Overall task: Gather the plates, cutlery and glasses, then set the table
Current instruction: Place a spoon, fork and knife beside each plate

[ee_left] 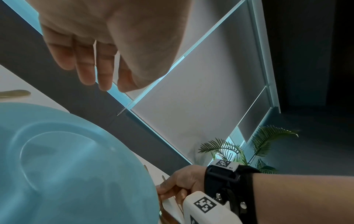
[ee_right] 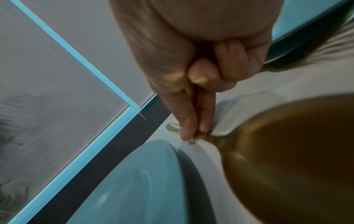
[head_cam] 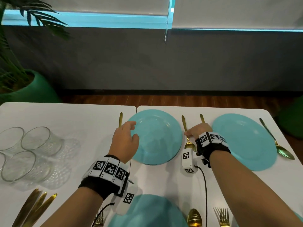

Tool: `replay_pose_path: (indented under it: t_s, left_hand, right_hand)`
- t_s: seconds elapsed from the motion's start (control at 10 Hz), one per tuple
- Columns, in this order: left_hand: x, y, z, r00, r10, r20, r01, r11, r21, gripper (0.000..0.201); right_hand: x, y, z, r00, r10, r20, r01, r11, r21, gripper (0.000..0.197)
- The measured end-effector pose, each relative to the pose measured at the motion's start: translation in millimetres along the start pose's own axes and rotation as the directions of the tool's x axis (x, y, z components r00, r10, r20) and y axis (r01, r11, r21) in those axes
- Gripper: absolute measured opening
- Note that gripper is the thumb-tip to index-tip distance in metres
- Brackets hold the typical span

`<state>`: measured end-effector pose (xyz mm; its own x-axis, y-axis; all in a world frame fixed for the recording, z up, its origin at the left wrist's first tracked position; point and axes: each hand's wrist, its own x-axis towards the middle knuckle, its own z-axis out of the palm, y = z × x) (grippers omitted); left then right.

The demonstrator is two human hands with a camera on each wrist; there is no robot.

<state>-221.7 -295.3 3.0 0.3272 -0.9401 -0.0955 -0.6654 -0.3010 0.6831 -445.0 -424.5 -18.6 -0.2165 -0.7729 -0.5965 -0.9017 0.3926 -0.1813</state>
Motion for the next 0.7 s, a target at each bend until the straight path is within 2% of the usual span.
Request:
replay_pose_path:
  t_s: [0.4,0.6,0.7]
  left_hand:
    - [1.4,2.8,1.9,1.000,-0.018,0.013,0.018,1.000,0.004,0.041]
    - [2.0,3.5,0.7,1.000,-0.020,0.004,0.020,1.000,0.011,0.041]
    - [-0.3,2.6,0.0,1.000,-0.028,0.003,0.028,1.000,0.007,0.041]
  right_hand:
    - [-2.7,-8.0,1.3,0.999,-0.036,-0.025,0.035,0.998,-0.060,0.044]
    - [0.8,-7.1,5.1,0.996,-0.041,-0.081,0.045,0.998,0.051,0.043]
    - [3.0,-9.9,5.9,0.994,-0.050,-0.096,0.053,0.998,0.027,0.047]
